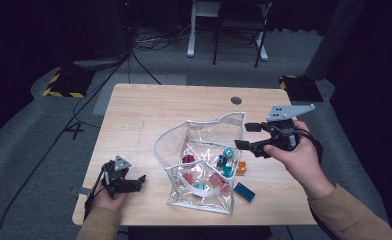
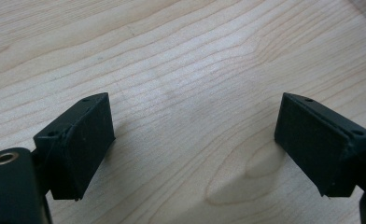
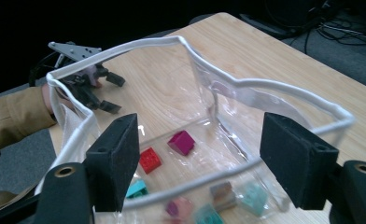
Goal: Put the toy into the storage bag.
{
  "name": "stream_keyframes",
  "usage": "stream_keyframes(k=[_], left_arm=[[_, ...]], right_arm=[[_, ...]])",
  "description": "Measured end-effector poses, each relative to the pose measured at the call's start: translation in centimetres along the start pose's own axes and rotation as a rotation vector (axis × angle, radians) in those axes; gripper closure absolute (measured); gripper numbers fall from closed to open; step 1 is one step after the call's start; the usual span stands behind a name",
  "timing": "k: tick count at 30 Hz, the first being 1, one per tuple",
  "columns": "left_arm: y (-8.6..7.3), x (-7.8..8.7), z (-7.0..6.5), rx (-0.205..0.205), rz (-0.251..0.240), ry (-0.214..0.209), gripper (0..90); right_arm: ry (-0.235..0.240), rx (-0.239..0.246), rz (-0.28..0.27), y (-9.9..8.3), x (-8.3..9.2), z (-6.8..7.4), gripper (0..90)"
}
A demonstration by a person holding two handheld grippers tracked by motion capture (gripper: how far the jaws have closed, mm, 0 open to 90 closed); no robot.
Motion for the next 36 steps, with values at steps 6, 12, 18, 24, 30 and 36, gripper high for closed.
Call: stream_keyframes(k=[6,12,18,24,30,36], left_arm=[[0.0,0.0,0.0,0.001,0.003,-0.001,12.1],[0.0,0.0,0.0,0.001,0.002,-0.002,12.1],[0.0,0.0,0.0,0.001,0.003,-0.001,12.1],[0.0,0.0,0.0,0.001,0.002,-0.002,12.1],[0.0,0.0,0.0,0.001,0.002,-0.002,12.1],[0.0,0.0,0.0,0.0,0.001,0.0,12.1]], right_arm=[[-0.033,-0.028,-0.013,-0.9,1.5,-1.5,29.3],[-0.081,-0.052,-0.016,-1.7,2.3,-3.2,30.2],[-0.128,-0.07,-0.02,-2.5,2.5,-5.2,30.2],[-0.142,-0.089,-0.007,-4.4,1.3,-6.6,30.2],[-0.139,-0.097,0.025,-6.6,-0.5,-7.1,30.2],[-0.134,-0.097,0.062,-8.8,-2.4,-7.4,30.2]])
Point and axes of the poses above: each handheld gripper's, and its own axes: x roughly backward along the jaws, y roughly out of its top, z roughly to its left, the point moved 3 cm from there along -x, roughly forward along the jaws, and after that the axes turned 6 degrees about -x, right-handed, at the moved point
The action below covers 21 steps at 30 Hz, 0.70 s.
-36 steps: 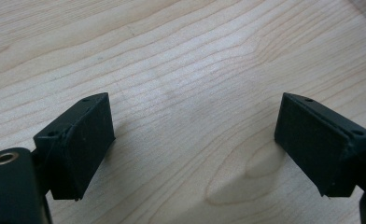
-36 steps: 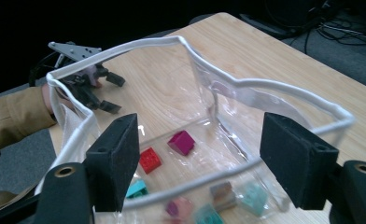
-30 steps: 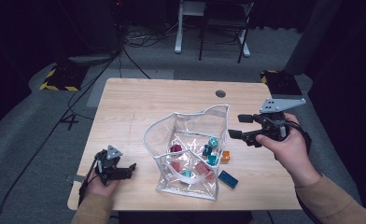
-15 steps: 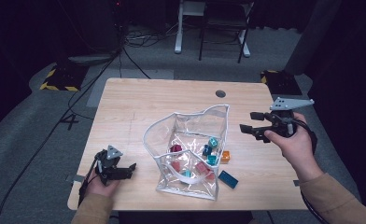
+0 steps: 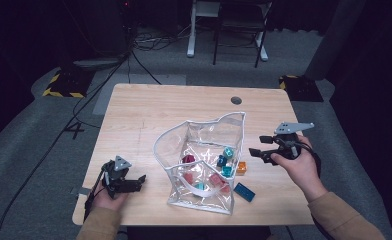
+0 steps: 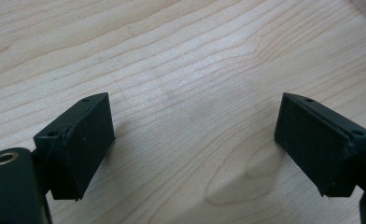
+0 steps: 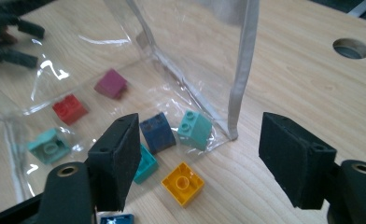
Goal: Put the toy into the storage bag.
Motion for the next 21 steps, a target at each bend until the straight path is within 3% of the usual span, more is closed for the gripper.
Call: stream_keyframes(k=[3,21], left_arm=[[0.0,0.0,0.0,0.0,0.0,0.0,12.1],[0.0,0.0,0.0,0.0,0.002,-0.002,12.1]], right_arm=[[-0.007,0.01,0.015,-1.0,-1.0,-0.2,30.2],[0.021,-0.041,0.075,-5.7,-5.4,-1.1,30.1]])
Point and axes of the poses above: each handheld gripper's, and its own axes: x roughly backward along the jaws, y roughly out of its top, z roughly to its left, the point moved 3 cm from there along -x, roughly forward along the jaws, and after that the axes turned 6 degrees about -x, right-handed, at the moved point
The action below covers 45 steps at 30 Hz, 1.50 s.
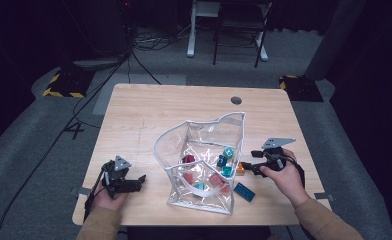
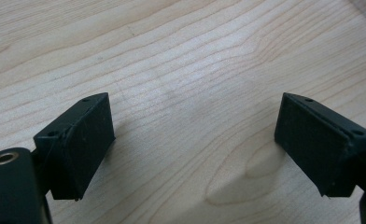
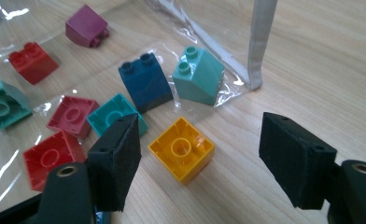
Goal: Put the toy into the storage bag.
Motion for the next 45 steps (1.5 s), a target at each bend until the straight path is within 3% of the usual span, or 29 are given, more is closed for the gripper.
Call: stream_keyframes(k=[17,22,24,34,45], left_arm=[[0.0,0.0,0.0,0.0,0.001,0.001,12.1],[0.0,0.0,0.0,0.0,0.001,0.001,12.1],[0.0,0.0,0.0,0.0,0.001,0.001,12.1],[0.0,0.0,0.0,0.0,0.0,0.0,12.1],[0.0,0.0,0.0,-0.001,-0.002,0.002,12.1]], right_arm=[[-0.03,0.073,0.043,-1.9,-3.2,-0.1,31.5],[-0.043,0.095,0.04,-1.9,-3.7,-0.2,46.3],[-0.037,0.118,0.047,-1.9,-3.5,0.0,58.3],[-0.043,0.103,0.031,-1.0,-1.8,0.2,59.0],[-0.043,0.097,-0.014,0.8,1.8,0.7,58.9]])
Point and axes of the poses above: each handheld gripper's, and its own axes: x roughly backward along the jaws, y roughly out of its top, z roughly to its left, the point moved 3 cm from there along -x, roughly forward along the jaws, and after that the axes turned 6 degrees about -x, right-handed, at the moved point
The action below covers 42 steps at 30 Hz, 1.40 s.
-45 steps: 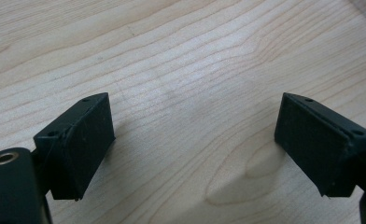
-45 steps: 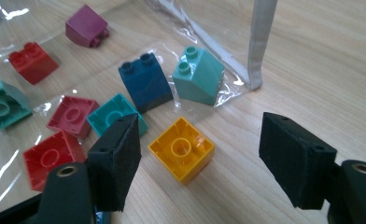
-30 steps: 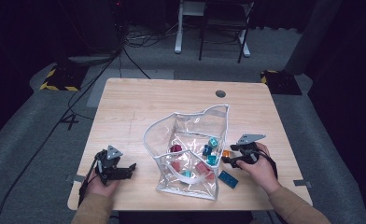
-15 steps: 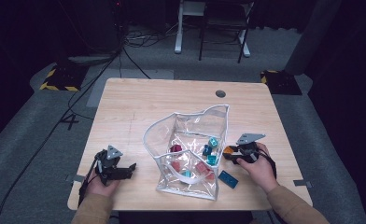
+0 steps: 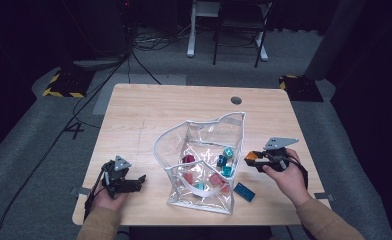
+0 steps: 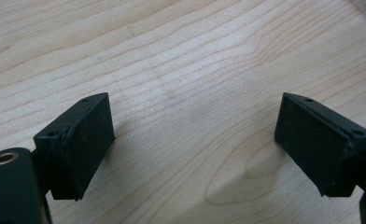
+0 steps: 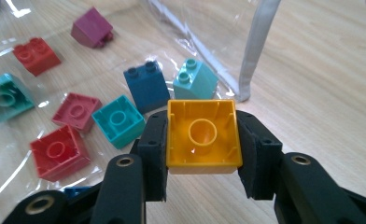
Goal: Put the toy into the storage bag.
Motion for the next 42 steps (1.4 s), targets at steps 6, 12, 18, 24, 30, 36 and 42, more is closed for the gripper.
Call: stream_keyframes(k=[6,12,18,24,30,36,42], left_arm=[[0.0,0.0,0.0,0.003,0.002,-0.001,12.1],[0.0,0.0,0.0,0.003,0.001,0.0,12.1],[0.0,0.0,0.0,0.002,-0.001,0.0,12.1],[0.0,0.0,0.0,0.002,0.001,0.0,12.1],[0.0,0.0,0.0,0.003,0.002,0.0,12.1],[0.0,0.0,0.0,0.003,0.002,0.0,12.1],[0.0,0.0,0.0,0.0,0.003,0.0,12.1]], right_arm=[[0.004,-0.004,-0.026,1.1,1.9,0.1,58.8],[0.009,-0.011,-0.054,2.0,3.6,0.1,58.8],[0.016,-0.009,-0.088,3.2,5.3,0.4,58.8],[0.03,-0.005,-0.132,4.7,7.0,0.8,58.8],[0.042,-0.001,-0.155,6.0,8.2,1.2,58.8],[0.058,0.005,-0.175,7.4,9.3,1.8,58.9],[0.073,0.024,-0.19,9.0,9.9,2.5,58.9]])
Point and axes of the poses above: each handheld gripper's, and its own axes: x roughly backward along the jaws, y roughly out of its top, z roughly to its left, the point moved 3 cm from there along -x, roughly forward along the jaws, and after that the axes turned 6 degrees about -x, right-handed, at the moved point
